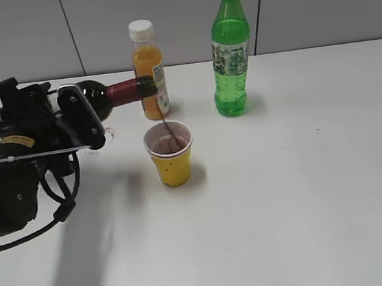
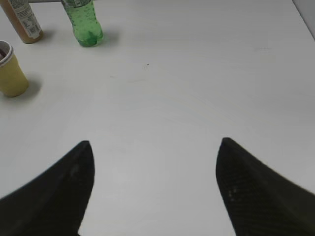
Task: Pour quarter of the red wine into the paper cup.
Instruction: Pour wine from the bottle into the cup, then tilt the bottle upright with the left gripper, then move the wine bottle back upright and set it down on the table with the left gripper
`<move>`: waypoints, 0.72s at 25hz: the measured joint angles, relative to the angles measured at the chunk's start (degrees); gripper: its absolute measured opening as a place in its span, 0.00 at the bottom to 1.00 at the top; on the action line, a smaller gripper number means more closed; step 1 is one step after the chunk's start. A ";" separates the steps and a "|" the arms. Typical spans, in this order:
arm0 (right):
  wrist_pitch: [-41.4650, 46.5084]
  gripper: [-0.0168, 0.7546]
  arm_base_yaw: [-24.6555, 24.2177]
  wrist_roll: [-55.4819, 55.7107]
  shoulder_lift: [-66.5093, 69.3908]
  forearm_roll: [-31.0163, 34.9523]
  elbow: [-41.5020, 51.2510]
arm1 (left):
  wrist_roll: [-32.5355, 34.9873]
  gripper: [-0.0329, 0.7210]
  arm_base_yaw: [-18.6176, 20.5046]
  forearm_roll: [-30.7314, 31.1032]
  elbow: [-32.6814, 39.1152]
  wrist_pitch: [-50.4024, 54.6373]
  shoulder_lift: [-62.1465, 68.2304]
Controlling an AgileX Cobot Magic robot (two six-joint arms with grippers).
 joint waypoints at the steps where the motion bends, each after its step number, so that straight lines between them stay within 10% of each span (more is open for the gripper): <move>1: 0.00 0.78 0.00 -0.05 0.00 0.00 0.00 | -2.94 0.74 0.00 0.43 0.00 0.85 0.00; 18: 0.00 0.78 0.00 -0.05 0.00 0.00 0.00 | -79.96 0.74 2.95 20.53 0.00 4.41 0.00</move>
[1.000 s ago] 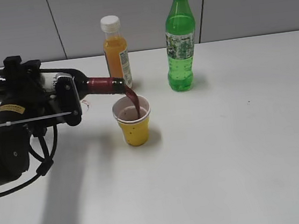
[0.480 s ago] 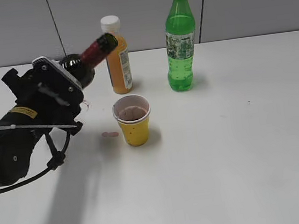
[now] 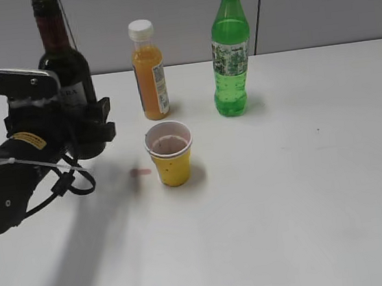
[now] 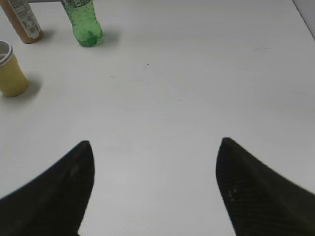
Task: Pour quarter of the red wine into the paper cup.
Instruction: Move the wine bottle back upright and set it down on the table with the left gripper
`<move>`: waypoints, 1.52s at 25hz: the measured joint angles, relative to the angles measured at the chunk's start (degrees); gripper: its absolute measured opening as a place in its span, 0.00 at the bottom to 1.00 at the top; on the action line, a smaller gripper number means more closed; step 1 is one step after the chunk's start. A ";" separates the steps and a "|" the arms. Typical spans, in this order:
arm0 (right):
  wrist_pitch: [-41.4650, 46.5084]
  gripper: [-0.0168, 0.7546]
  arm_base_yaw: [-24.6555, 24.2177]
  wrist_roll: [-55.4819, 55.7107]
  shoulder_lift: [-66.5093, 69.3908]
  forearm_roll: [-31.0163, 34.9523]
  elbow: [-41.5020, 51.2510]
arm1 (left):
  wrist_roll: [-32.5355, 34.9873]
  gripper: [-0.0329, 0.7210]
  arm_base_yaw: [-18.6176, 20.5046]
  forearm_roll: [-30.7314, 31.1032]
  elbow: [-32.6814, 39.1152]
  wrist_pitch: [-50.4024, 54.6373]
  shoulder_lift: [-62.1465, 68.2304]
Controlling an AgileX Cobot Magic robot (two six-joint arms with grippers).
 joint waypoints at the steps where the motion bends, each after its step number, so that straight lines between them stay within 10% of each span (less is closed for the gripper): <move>1: 0.00 0.78 0.00 0.00 0.00 0.00 0.00 | -3.27 0.74 0.77 1.72 0.00 0.00 0.00; 16: -0.06 0.78 0.00 0.00 0.00 0.00 0.00 | -17.17 0.74 17.20 24.38 -13.09 1.93 2.06; 38: -0.06 0.78 0.00 0.00 0.00 0.00 0.00 | -17.34 0.74 17.42 30.87 -19.96 -0.14 18.53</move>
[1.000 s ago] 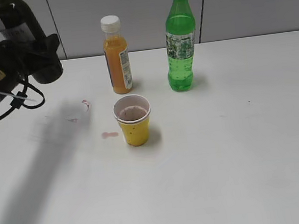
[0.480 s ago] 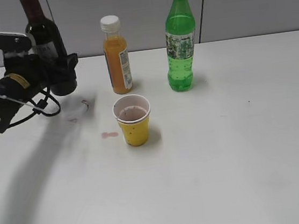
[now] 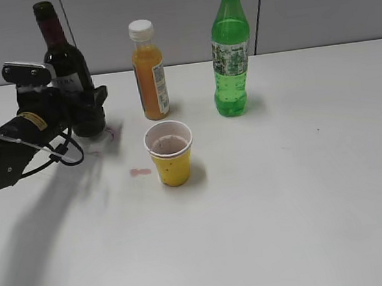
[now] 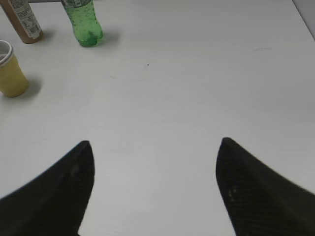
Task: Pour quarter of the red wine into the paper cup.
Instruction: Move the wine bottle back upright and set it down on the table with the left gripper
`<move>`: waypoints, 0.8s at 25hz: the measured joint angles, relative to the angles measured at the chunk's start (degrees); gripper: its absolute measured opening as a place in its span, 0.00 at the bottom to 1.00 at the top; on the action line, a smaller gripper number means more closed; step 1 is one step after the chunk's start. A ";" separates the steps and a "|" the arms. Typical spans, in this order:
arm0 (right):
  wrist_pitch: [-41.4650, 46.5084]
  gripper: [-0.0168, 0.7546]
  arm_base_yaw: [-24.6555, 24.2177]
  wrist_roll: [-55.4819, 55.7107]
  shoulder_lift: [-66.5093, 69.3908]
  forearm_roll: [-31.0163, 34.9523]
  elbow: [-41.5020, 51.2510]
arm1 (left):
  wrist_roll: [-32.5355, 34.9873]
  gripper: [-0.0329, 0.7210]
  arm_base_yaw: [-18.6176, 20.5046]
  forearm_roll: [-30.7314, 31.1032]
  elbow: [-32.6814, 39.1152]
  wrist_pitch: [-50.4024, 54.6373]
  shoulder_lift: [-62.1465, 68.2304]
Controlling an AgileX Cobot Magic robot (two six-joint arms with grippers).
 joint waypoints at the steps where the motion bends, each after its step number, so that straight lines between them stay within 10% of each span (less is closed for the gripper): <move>1: 0.00 0.78 0.00 0.00 0.00 0.00 0.00 | 0.00 0.74 0.00 0.29 0.00 -0.28 0.00; 17: 0.00 0.78 0.00 0.00 0.00 0.00 0.00 | -0.05 0.74 -0.26 0.00 6.52 -5.71 -0.05; 20: 0.00 0.78 0.00 0.00 0.00 0.00 0.00 | -0.05 0.87 -0.26 0.00 6.53 -8.77 -0.73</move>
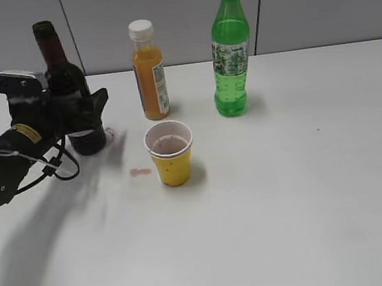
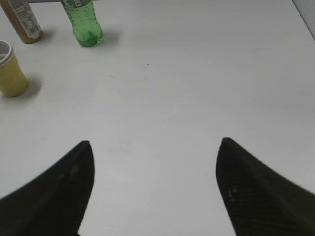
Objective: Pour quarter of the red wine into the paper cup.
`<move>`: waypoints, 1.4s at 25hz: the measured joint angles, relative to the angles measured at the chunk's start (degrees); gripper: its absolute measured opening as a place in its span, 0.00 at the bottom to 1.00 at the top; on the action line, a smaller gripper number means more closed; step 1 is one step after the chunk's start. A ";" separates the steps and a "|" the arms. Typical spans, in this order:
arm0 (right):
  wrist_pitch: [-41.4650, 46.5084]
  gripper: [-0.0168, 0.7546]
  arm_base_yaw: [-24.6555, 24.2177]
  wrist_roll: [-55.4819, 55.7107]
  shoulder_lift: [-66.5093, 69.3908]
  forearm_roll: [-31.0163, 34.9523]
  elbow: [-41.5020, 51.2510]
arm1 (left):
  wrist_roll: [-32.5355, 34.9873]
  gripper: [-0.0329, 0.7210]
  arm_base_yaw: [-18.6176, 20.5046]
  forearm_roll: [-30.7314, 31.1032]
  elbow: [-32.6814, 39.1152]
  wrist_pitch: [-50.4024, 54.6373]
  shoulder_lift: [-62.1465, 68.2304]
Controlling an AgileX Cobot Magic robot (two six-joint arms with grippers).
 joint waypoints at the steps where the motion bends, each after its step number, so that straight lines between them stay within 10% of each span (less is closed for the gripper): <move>1: 0.00 0.78 0.00 0.00 0.00 0.00 0.00 | 0.00 0.91 0.00 0.00 -0.12 -0.88 -0.39; 23: 0.07 0.78 0.00 0.00 0.00 0.00 0.00 | 1.31 0.92 0.00 -0.06 2.27 17.53 -33.70; 35: 0.07 0.78 0.00 0.00 0.00 0.00 0.00 | 3.46 0.89 3.84 -1.68 -15.37 91.48 -52.92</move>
